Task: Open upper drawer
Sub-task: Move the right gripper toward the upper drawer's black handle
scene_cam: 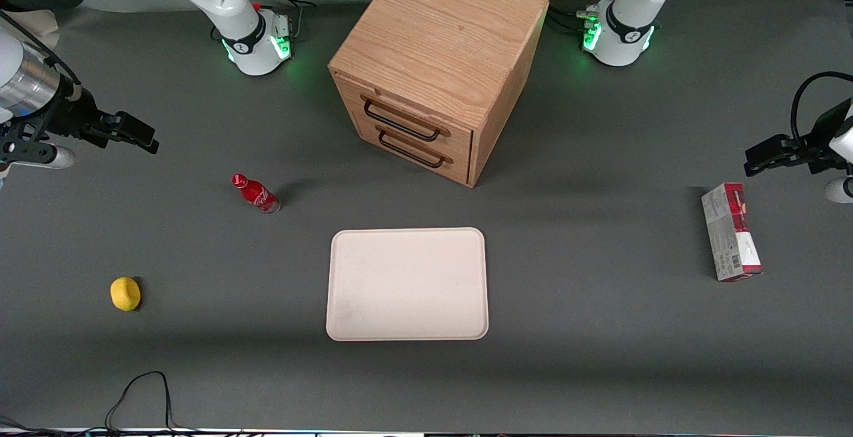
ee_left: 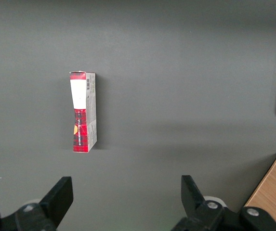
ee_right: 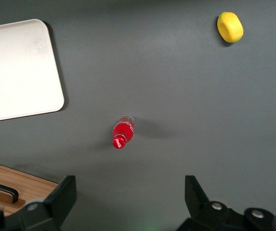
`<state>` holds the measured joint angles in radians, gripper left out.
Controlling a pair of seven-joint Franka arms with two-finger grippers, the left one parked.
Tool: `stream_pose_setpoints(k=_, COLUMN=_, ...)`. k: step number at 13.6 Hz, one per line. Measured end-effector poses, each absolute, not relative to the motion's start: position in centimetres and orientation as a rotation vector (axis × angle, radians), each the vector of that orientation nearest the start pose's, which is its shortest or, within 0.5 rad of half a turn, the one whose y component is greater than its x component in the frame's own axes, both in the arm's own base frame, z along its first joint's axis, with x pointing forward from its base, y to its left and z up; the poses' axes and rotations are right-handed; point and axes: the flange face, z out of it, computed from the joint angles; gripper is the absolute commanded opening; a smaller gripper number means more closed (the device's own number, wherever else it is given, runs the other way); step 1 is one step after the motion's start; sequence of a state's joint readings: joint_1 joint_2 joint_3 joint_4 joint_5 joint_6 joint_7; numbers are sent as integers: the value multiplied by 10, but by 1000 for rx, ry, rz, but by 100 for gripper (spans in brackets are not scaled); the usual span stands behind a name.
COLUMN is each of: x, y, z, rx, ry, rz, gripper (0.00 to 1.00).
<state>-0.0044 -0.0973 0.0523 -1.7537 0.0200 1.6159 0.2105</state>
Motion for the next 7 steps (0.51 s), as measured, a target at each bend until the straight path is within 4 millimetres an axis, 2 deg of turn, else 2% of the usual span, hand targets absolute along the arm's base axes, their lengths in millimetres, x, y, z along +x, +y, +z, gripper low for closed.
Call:
stream_pose_setpoints(k=5, x=529, y=35, z=601, rx=-3122, ry=237, rz=50, gripper=100)
stream_pose_setpoints(k=7, x=544, y=56, z=604, rx=-3122, ry=178, rz=30, gripper=100)
